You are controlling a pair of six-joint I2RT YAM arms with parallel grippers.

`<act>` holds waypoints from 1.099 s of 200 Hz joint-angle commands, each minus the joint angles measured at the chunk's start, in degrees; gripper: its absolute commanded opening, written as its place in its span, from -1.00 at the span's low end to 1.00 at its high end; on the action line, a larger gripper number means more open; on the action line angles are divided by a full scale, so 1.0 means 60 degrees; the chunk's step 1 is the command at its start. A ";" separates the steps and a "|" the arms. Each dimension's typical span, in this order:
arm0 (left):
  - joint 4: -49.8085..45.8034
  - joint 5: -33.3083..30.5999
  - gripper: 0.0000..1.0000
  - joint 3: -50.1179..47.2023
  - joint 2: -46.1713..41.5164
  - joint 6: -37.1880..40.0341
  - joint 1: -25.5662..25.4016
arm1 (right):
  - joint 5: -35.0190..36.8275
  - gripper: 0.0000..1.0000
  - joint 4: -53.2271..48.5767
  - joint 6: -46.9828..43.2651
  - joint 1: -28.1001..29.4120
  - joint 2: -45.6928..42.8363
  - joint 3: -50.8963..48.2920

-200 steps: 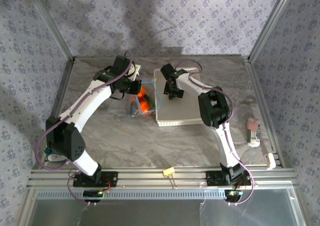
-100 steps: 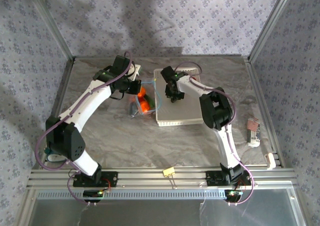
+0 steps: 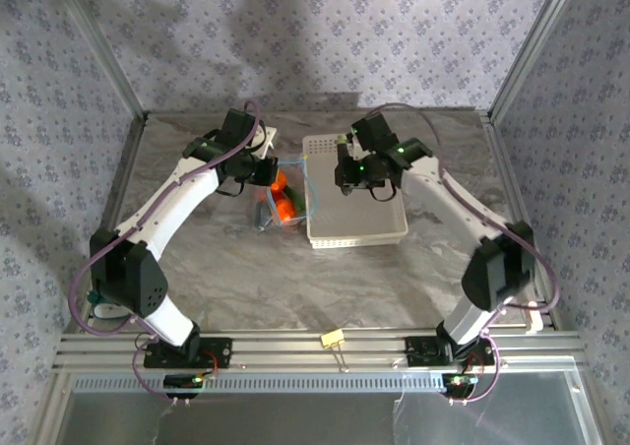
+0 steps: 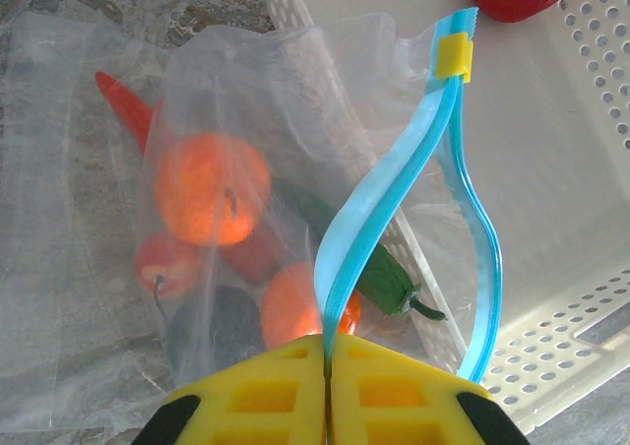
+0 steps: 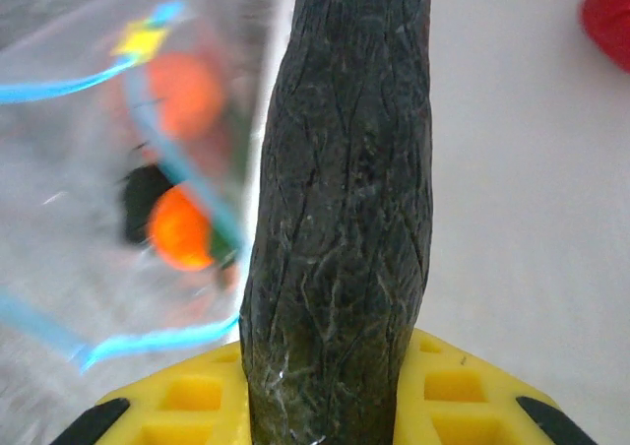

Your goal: Place the food in the zip-top bag and seal the zipper

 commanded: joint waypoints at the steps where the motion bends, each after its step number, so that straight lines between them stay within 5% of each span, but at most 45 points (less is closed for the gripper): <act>1: 0.0005 0.0140 -0.81 0.0026 -0.0347 0.0082 0.0034 | -0.2419 -0.45 -0.0894 -0.0733 0.0095 -0.0739 -0.0540; 46: 0.0106 0.0167 -0.81 0.0001 -0.0354 -0.0030 -0.0015 | -0.3883 -0.43 -0.1622 -0.1004 0.0855 -0.0796 -0.0601; 111: 0.0098 0.0178 -0.80 -0.0022 -0.0413 -0.0051 -0.0124 | -0.4022 -0.41 -0.1504 -0.0934 0.1484 0.1027 0.0058; 220: 0.0059 0.0151 -0.81 -0.0157 -0.0539 -0.0010 -0.0187 | -0.1014 -0.34 -0.1334 -0.0057 0.1565 0.4369 0.3606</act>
